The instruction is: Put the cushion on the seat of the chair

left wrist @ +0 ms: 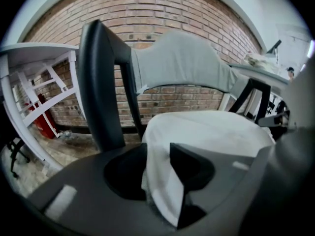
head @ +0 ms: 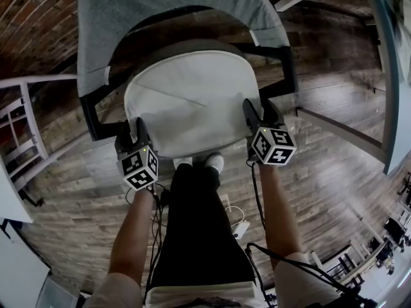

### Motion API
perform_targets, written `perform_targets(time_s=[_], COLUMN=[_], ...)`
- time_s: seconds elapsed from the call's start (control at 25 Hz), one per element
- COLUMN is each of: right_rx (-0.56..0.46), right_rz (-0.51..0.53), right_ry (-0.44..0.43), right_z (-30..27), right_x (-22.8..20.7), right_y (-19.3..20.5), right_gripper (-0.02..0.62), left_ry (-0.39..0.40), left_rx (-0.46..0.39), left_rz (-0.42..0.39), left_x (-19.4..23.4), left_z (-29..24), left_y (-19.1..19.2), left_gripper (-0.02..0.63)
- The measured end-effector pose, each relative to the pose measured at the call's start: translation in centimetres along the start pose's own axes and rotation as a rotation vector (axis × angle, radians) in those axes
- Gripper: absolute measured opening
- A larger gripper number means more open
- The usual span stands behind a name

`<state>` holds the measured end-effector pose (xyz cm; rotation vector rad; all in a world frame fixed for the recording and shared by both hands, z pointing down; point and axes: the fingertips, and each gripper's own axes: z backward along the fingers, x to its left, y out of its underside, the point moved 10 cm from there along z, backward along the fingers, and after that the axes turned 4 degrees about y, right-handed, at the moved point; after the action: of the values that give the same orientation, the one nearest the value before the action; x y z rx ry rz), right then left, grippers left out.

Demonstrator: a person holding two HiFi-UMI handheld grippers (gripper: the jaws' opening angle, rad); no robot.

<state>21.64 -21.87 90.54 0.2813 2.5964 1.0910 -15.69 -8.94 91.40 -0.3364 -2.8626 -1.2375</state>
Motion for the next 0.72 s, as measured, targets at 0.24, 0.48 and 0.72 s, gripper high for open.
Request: perform_targets(time_s=[0.24, 0.48, 0.72], right_rx=[-0.003, -0.016, -0.092], right_rz=[-0.038, -0.058, -0.045], right_ry=[-0.041, -0.085, -0.113], right_z=[1.7, 5.9, 12.7], right_x=[0.6, 3.1, 7.5], right_y=[0.1, -1.9, -9.2], right_gripper=[0.241, 0.241, 0.239], left_ry=[-0.013, 0.034, 0.119], left_rx=[-0.012, -0.027, -0.085], left_rz=[0.009, 0.005, -0.047], left_x=[-0.1, -1.1, -2.4], left_z=[1.5, 5.2, 11.5], left_y=[-0.4, -2.8, -10.7], left_gripper=[0.143, 0.143, 0.143])
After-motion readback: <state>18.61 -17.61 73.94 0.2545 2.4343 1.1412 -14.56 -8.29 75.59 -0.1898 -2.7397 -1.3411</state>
